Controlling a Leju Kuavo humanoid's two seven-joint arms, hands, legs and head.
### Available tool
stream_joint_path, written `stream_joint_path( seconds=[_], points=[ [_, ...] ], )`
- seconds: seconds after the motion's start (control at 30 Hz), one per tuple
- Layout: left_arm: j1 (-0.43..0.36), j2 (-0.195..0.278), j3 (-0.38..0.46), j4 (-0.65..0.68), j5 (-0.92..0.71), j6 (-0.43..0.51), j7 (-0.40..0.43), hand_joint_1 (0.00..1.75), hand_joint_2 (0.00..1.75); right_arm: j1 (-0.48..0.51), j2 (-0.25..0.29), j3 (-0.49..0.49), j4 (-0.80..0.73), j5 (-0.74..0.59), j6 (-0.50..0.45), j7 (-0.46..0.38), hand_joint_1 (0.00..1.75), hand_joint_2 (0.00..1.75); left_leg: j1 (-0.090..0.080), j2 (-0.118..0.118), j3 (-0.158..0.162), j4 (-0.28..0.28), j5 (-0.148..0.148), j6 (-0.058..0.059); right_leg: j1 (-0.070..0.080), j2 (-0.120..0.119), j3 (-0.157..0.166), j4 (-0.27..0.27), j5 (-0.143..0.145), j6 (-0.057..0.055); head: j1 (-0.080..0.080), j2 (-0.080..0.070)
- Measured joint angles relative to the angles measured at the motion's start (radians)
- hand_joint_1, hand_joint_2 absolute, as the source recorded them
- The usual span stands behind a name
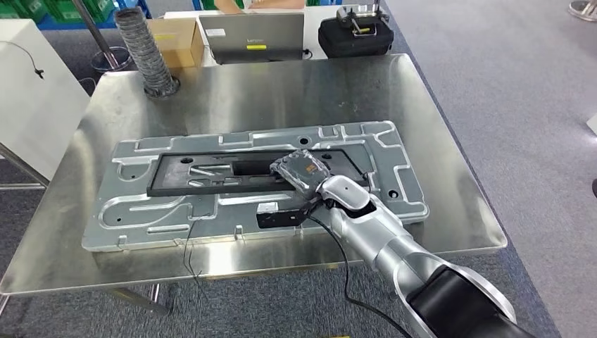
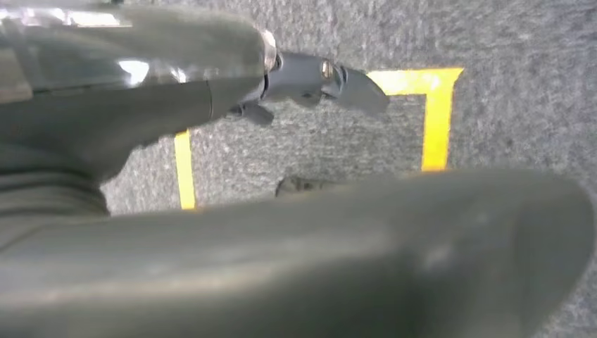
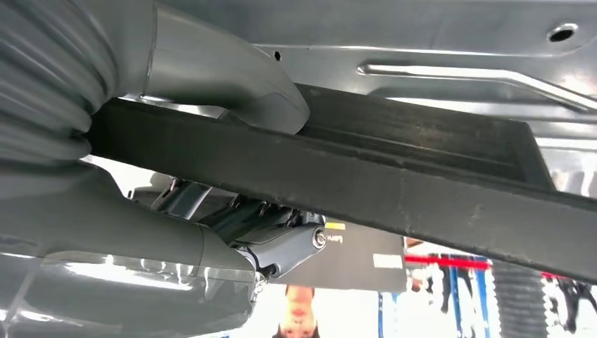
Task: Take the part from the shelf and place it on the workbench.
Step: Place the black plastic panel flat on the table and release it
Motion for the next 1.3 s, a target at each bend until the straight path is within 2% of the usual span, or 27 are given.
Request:
stream_joint_path(
  seconds=[0.03,0.1,0.13,0.17,0.2,0.23,0.27,0.3,0.37,0.43,0.5,0.6,0.63,0.67,0.7,0.77,0.8,0.83,0.9,0.97,1.03,1.1,1.13,1.17,1.2,1.27,1.3],
  points=[
    [0.000,0.000,0.000,0.000,-0.001,-0.004,0.000,0.00,1.75,-0.003,0.002,0.006,0.020,-0.002,0.009,0.006,0.00,0.00,0.001,0.001,-0.025,0.056,-0.031,-0.003,-0.001,-0.005,0.003,-0.003,0.000,-0.003,0.000,0.000],
    [0.001,0.000,0.001,0.000,-0.005,-0.009,0.002,0.00,1.75,-0.003,0.004,0.014,0.056,-0.003,0.021,0.016,0.00,0.00,0.005,0.002,-0.085,0.183,-0.087,-0.009,-0.001,-0.014,0.004,-0.003,-0.001,-0.006,0.000,0.000],
    [0.003,0.001,0.001,0.000,-0.008,-0.010,0.004,0.00,1.75,-0.001,0.005,0.018,0.071,-0.003,0.024,0.021,0.00,0.00,0.008,0.003,-0.100,0.216,-0.094,-0.013,-0.002,-0.017,0.003,-0.003,-0.001,-0.004,0.000,0.000],
    [0.006,0.002,0.001,0.000,-0.012,-0.011,0.007,0.00,1.75,0.000,0.005,0.021,0.084,-0.003,0.025,0.027,0.00,0.00,0.012,0.003,-0.095,0.211,-0.082,-0.018,-0.004,-0.018,0.003,-0.002,0.000,-0.001,0.000,0.000],
    [0.007,0.003,0.001,0.000,-0.016,-0.011,0.009,0.00,1.75,0.000,0.006,0.023,0.095,-0.002,0.025,0.034,0.00,0.00,0.018,0.003,-0.071,0.168,-0.053,-0.023,-0.007,-0.018,0.002,0.000,0.000,0.004,0.000,0.000],
    [0.007,0.004,0.001,0.000,-0.019,-0.011,0.011,0.00,1.75,-0.001,0.006,0.024,0.104,-0.003,0.022,0.040,0.00,0.00,0.025,0.003,-0.033,0.098,-0.021,-0.029,-0.011,-0.017,0.001,0.005,-0.001,0.011,0.000,0.000],
    [0.006,0.003,0.001,0.000,-0.022,-0.011,0.011,0.00,1.31,-0.002,0.006,0.025,0.110,-0.004,0.017,0.045,0.00,0.00,0.027,0.000,0.002,0.034,0.001,-0.033,-0.012,-0.015,-0.002,0.011,-0.003,0.020,0.000,0.000],
    [0.005,0.003,0.001,0.000,-0.024,-0.011,0.011,0.00,0.87,-0.003,0.004,0.025,0.114,-0.007,0.011,0.049,0.00,0.00,0.030,-0.003,0.027,-0.012,0.013,-0.031,-0.012,-0.012,-0.006,0.018,-0.004,0.028,0.001,0.000],
    [0.005,0.002,0.001,0.000,-0.025,-0.011,0.008,0.00,0.00,-0.003,0.000,0.024,0.120,-0.026,-0.007,0.050,0.00,0.00,0.025,-0.006,0.038,-0.037,0.012,-0.015,-0.011,-0.006,-0.010,0.020,-0.001,0.044,0.002,0.000],
    [0.005,0.002,0.001,0.000,-0.025,-0.010,0.002,0.00,0.00,0.000,-0.007,0.016,0.124,-0.061,-0.030,0.037,0.00,0.00,0.023,-0.001,0.035,-0.037,0.018,0.005,-0.015,-0.002,-0.010,0.017,0.003,0.055,0.003,0.000],
    [0.003,0.002,0.003,0.000,-0.025,-0.009,-0.001,0.00,0.00,0.006,-0.016,-0.004,0.124,-0.110,-0.058,0.010,0.00,0.00,0.021,0.002,0.032,-0.039,0.024,0.019,-0.018,-0.001,-0.029,0.060,-0.027,0.061,0.003,0.000],
    [0.003,0.003,0.009,0.000,-0.030,-0.003,-0.002,0.00,0.00,0.031,-0.025,-0.052,0.104,-0.213,-0.124,-0.064,0.00,0.00,0.013,0.005,0.024,-0.038,0.028,0.031,-0.014,0.000,-0.121,0.255,-0.124,0.062,0.003,0.000],
    [0.003,0.003,0.011,0.000,-0.031,0.000,-0.002,0.00,0.00,0.046,-0.027,-0.075,0.086,-0.258,-0.152,-0.099,0.00,0.00,0.009,0.005,0.022,-0.038,0.028,0.033,-0.011,0.000,-0.144,0.303,-0.136,0.059,0.003,0.000],
    [0.003,0.003,0.012,0.000,-0.033,0.002,-0.002,0.00,0.00,0.063,-0.030,-0.100,0.061,-0.306,-0.180,-0.135,0.00,0.00,0.006,0.005,0.022,-0.038,0.027,0.035,-0.008,0.000,-0.149,0.314,-0.129,0.054,0.003,0.000],
    [0.003,0.003,0.014,0.000,-0.034,0.003,-0.001,0.00,0.00,0.082,-0.033,-0.128,0.029,-0.355,-0.208,-0.168,0.00,0.00,0.002,0.005,0.024,-0.038,0.026,0.036,-0.003,0.000,-0.134,0.282,-0.104,0.045,0.003,0.000],
    [0.001,0.001,0.017,0.000,-0.040,0.004,0.000,0.00,0.00,0.125,-0.043,-0.185,-0.071,-0.461,-0.260,-0.220,0.00,0.00,-0.005,0.004,0.028,-0.038,0.024,0.039,0.010,0.000,-0.067,0.145,-0.038,0.019,0.003,0.000],
    [-0.001,0.000,0.018,0.000,-0.042,0.004,0.001,0.00,0.00,0.149,-0.049,-0.213,-0.139,-0.518,-0.283,-0.237,0.00,0.00,-0.008,0.004,0.029,-0.038,0.022,0.038,0.016,-0.001,-0.038,0.083,-0.017,0.009,0.003,0.000],
    [-0.002,-0.001,0.020,0.000,-0.044,0.004,0.001,0.00,0.00,0.177,-0.058,-0.240,-0.213,-0.572,-0.301,-0.248,0.00,0.00,-0.009,0.004,0.029,-0.039,0.021,0.037,0.020,-0.002,-0.021,0.044,-0.008,0.001,0.003,0.000],
    [-0.004,-0.003,0.024,0.000,-0.046,0.004,-0.001,0.00,0.00,0.238,-0.077,-0.292,-0.376,-0.662,-0.332,-0.260,0.00,0.00,-0.009,0.004,0.028,-0.042,0.020,0.029,0.025,-0.004,-0.015,0.023,-0.010,-0.003,0.003,0.000],
    [-0.002,-0.002,0.029,0.000,-0.045,0.002,-0.008,0.00,0.00,0.301,-0.098,-0.347,-0.541,-0.713,-0.371,-0.268,0.00,0.00,-0.009,0.004,0.030,-0.039,0.009,0.021,0.016,-0.005,-0.003,0.006,-0.006,-0.005,0.003,0.000],
    [0.002,-0.001,0.036,0.000,-0.044,0.000,-0.018,0.00,0.00,0.357,-0.115,-0.405,-0.698,-0.720,-0.424,-0.280,0.00,0.00,-0.009,0.005,0.004,0.027,-0.035,0.012,0.006,-0.005,0.011,-0.012,-0.003,-0.008,0.003,0.000],
    [0.004,-0.001,0.045,0.000,-0.042,-0.001,-0.027,0.00,0.00,0.417,-0.127,-0.474,-0.850,-0.701,-0.470,-0.302,0.00,0.00,-0.004,0.006,-0.058,0.161,-0.097,0.004,0.006,-0.005,0.016,-0.014,-0.005,-0.010,0.003,0.000],
    [0.005,-0.001,0.050,0.000,-0.040,-0.002,-0.031,0.00,0.00,0.451,-0.129,-0.515,-0.923,-0.692,-0.483,-0.314,0.00,0.00,-0.001,0.006,-0.086,0.215,-0.113,0.001,0.006,-0.005,0.017,-0.013,-0.008,-0.010,0.003,0.000],
    [0.007,-0.001,0.054,0.000,-0.038,-0.004,-0.036,0.00,0.00,0.485,-0.130,-0.560,-0.997,-0.691,-0.489,-0.326,0.00,0.00,0.001,0.006,-0.099,0.235,-0.109,-0.002,0.006,-0.005,0.019,-0.011,-0.011,-0.008,0.003,0.000],
    [0.009,-0.001,0.059,0.000,-0.035,-0.007,-0.040,0.00,0.00,0.517,-0.130,-0.607,-1.065,-0.696,-0.493,-0.334,0.00,0.00,0.002,0.006,-0.091,0.214,-0.085,-0.003,0.005,-0.004,0.022,-0.009,-0.015,-0.006,0.003,0.000],
    [0.010,0.000,0.069,0.000,-0.030,-0.012,-0.049,0.00,0.00,0.575,-0.129,-0.700,-1.187,-0.721,-0.496,-0.342,0.00,0.00,0.003,0.005,-0.032,0.085,-0.011,0.000,0.005,-0.003,0.031,-0.004,-0.024,0.001,0.003,0.000],
    [0.010,-0.001,0.074,0.000,-0.029,-0.015,-0.053,0.00,0.00,0.605,-0.129,-0.744,-1.237,-0.736,-0.496,-0.343,0.00,0.00,0.003,0.005,0.000,0.019,0.013,0.004,0.007,-0.003,0.032,0.000,-0.029,0.006,0.003,0.000]
  ],
)
